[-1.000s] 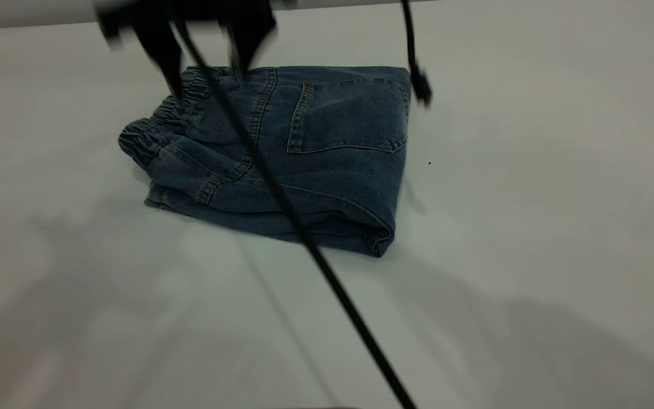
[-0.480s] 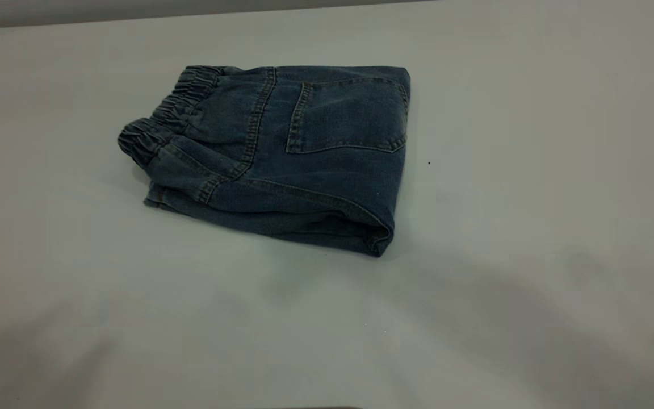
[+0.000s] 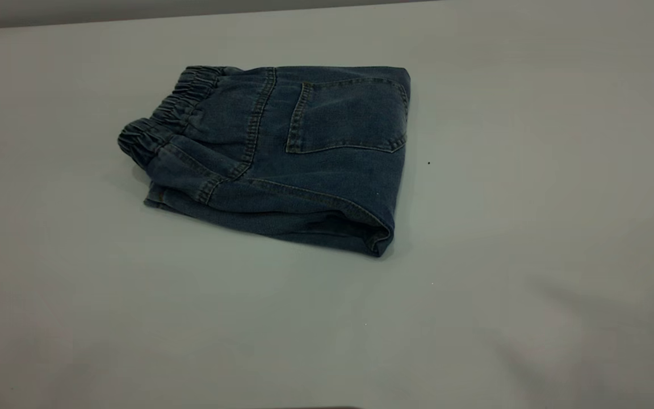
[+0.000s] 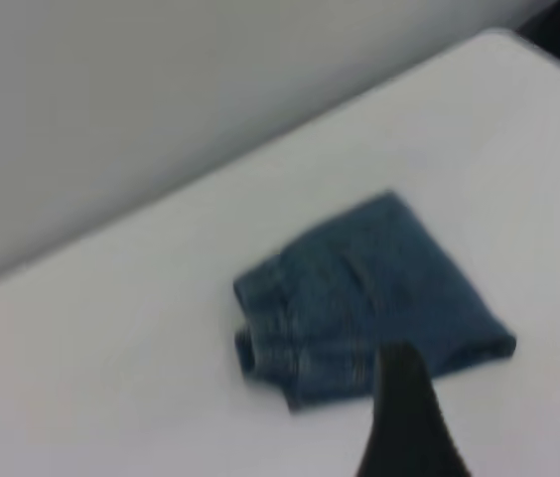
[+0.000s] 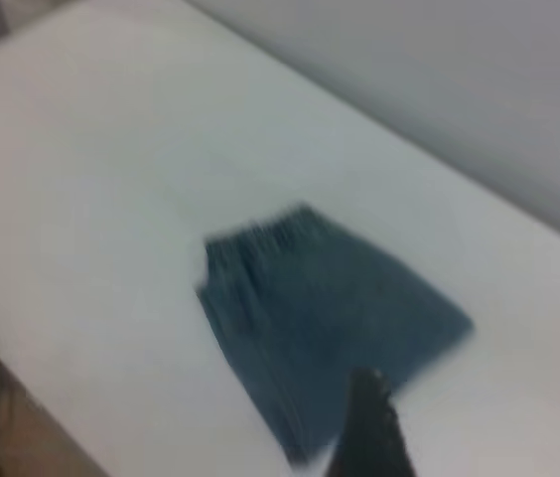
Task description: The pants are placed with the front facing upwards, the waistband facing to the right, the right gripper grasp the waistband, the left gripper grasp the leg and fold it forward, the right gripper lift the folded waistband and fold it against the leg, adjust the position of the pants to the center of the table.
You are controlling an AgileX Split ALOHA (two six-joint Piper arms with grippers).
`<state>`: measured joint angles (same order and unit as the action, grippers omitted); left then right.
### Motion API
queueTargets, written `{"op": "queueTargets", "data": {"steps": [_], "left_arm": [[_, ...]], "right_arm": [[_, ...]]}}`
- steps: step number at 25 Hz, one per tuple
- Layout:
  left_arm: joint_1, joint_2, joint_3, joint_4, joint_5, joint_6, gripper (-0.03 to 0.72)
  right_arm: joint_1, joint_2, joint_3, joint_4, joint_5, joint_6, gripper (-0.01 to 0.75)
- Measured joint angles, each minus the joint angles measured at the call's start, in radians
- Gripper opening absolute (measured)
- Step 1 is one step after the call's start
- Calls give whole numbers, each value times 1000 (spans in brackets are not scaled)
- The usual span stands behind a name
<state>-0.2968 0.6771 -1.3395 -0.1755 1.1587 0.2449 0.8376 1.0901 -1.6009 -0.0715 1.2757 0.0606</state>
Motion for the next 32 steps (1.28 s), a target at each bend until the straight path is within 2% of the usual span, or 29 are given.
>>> {"op": "queueTargets", "data": {"steps": [5, 9, 15, 23, 32], "left_arm": [[0, -77, 252, 61, 0, -75, 410], [0, -124, 440, 62, 0, -109, 410], [0, -204, 647, 62, -1, -121, 410], [0, -318, 715, 62, -1, -138, 410], [0, -396, 764, 62, -51, -143, 410]], "right_arm": [[0, -273, 344, -97, -4, 133, 462], [0, -449, 603, -110, -63, 199, 462], [0, -625, 908, -101, -87, 236, 462], [0, -757, 1101, -6, -172, 232, 462], [0, -763, 1121, 56, -147, 160, 462]]}}
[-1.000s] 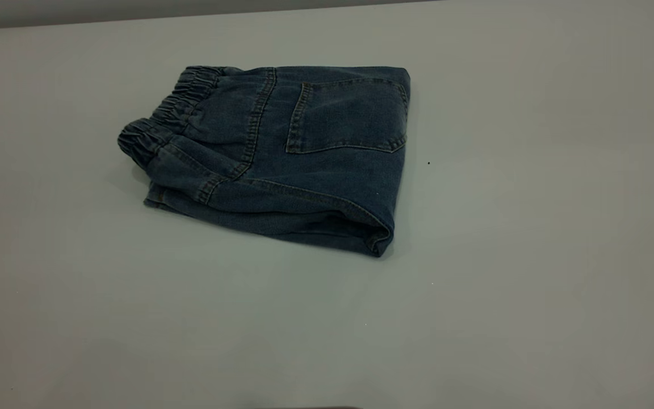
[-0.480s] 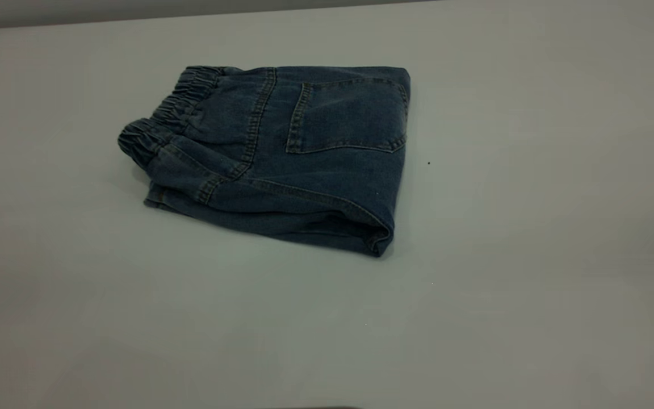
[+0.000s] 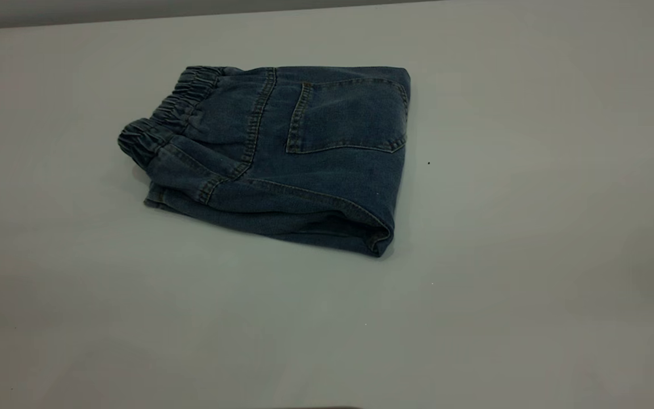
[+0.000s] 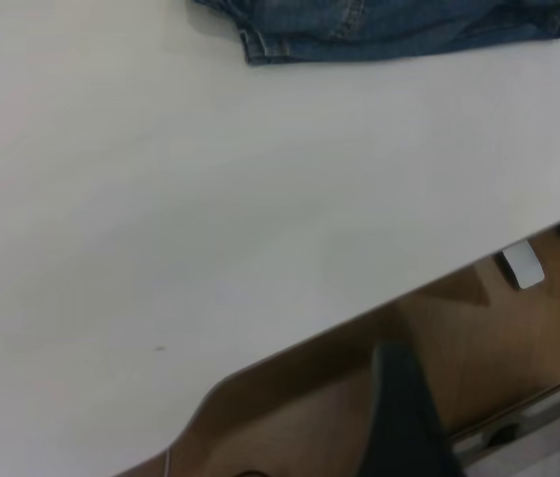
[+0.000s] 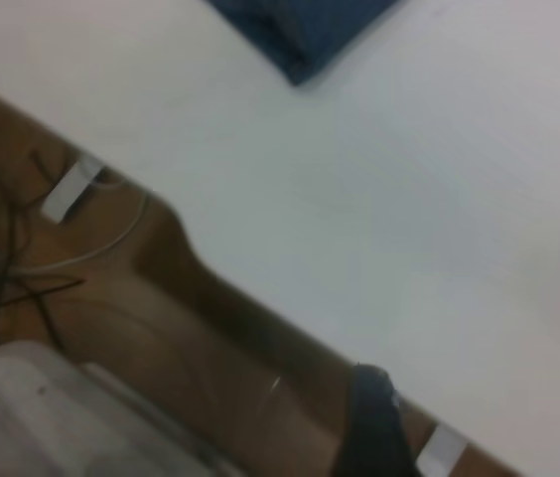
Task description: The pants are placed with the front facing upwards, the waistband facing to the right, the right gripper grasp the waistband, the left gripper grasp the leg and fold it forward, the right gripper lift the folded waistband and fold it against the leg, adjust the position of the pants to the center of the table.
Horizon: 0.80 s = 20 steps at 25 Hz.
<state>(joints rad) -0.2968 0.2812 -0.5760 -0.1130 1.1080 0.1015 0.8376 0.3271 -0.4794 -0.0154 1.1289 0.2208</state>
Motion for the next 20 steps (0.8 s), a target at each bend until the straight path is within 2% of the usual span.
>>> {"op": "queueTargets", "data": {"steps": [2, 6, 20], "left_arm": [[0, 0, 41, -3, -25, 0, 410], [0, 0, 80, -11, -5, -2, 410], [0, 0, 87, -24, 2, -4, 410]], "right_arm": [[0, 0, 0, 1, 0, -8, 462], [0, 0, 0, 0, 1, -11, 462], [0, 0, 0, 0, 2, -11, 462]]}}
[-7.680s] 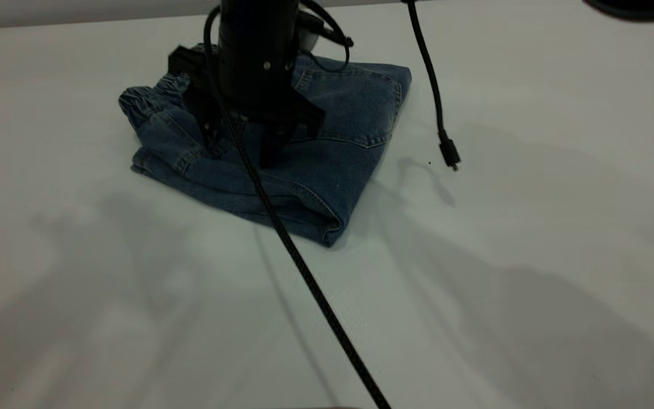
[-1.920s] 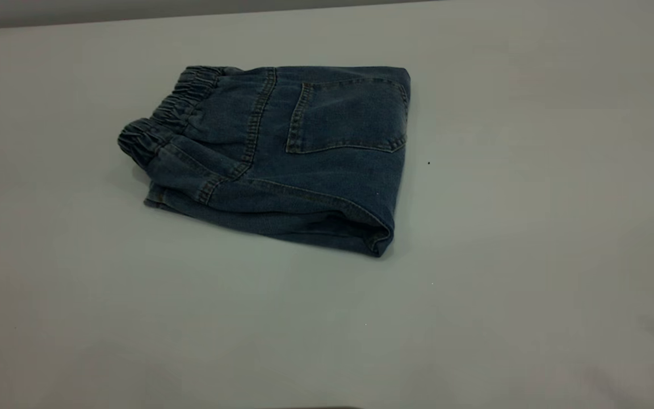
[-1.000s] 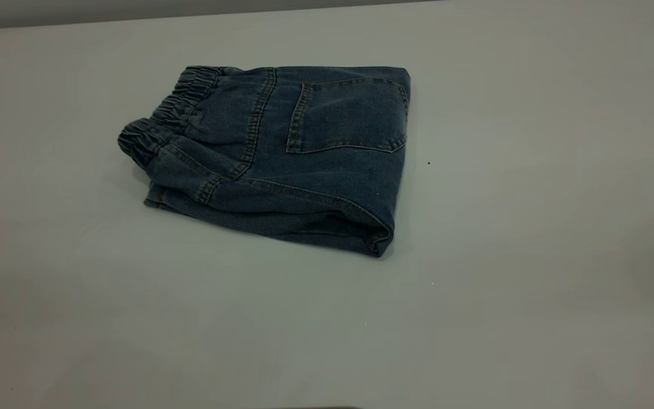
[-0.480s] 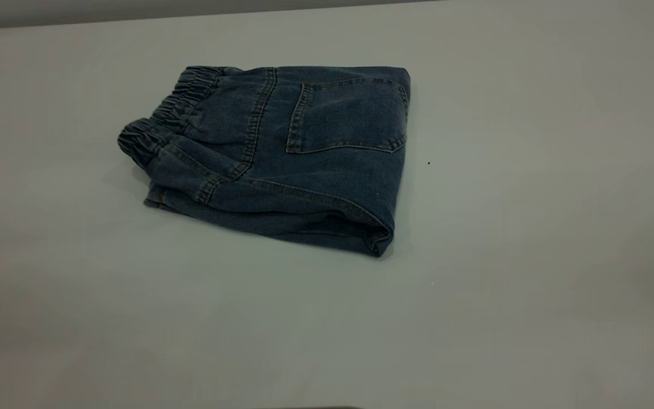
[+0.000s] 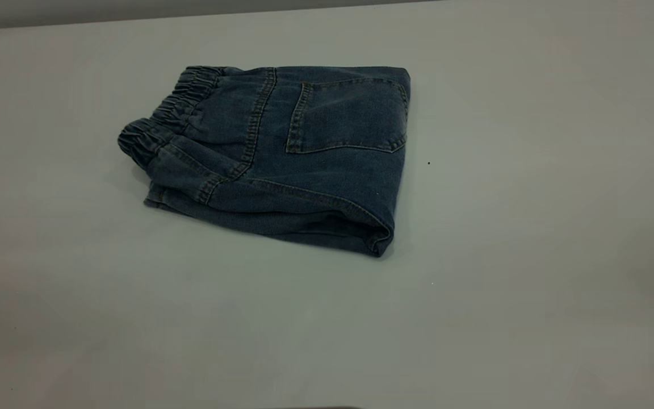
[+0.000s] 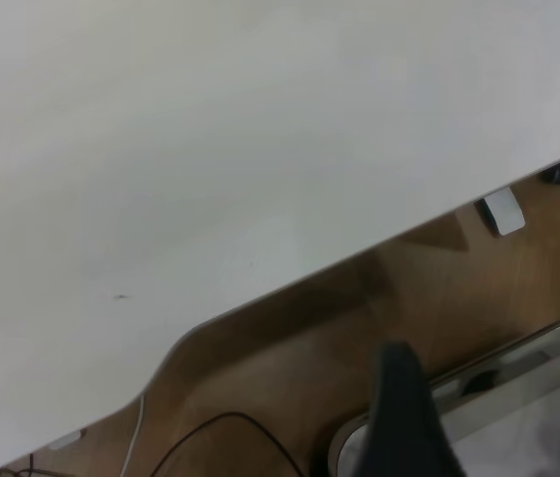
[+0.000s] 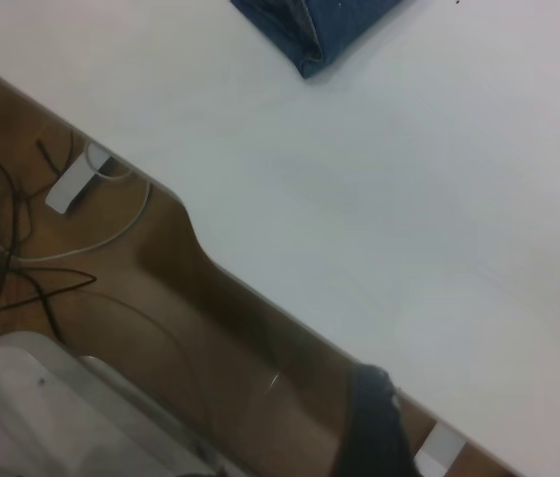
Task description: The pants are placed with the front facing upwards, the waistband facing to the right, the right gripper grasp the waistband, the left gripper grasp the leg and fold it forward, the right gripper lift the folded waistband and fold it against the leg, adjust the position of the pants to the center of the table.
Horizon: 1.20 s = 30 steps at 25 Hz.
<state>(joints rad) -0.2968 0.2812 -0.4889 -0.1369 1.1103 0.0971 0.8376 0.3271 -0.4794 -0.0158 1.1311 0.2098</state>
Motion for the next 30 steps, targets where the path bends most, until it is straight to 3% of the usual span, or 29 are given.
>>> {"op": "queueTargets", "data": {"steps": [4, 6, 12, 15, 18, 30], "left_arm": [[13, 0, 0, -1, 0, 0, 410], [59, 0, 0, -1, 0, 0, 410], [223, -68, 0, 0, 2, 0, 410], [274, -137, 0, 0, 4, 0, 410], [292, -206, 0, -1, 9, 0, 410], [298, -299, 0, -2, 19, 0, 410]], "right_arm": [[-10, -8, 0, 3, 0, 0, 462], [-88, -11, 0, 21, 0, 0, 462], [-571, -102, 0, 43, 2, 0, 462], [-721, -178, 0, 44, 4, 0, 462], [-768, -252, 0, 44, 6, 0, 462], [-770, -337, 0, 49, 13, 0, 456]]}}
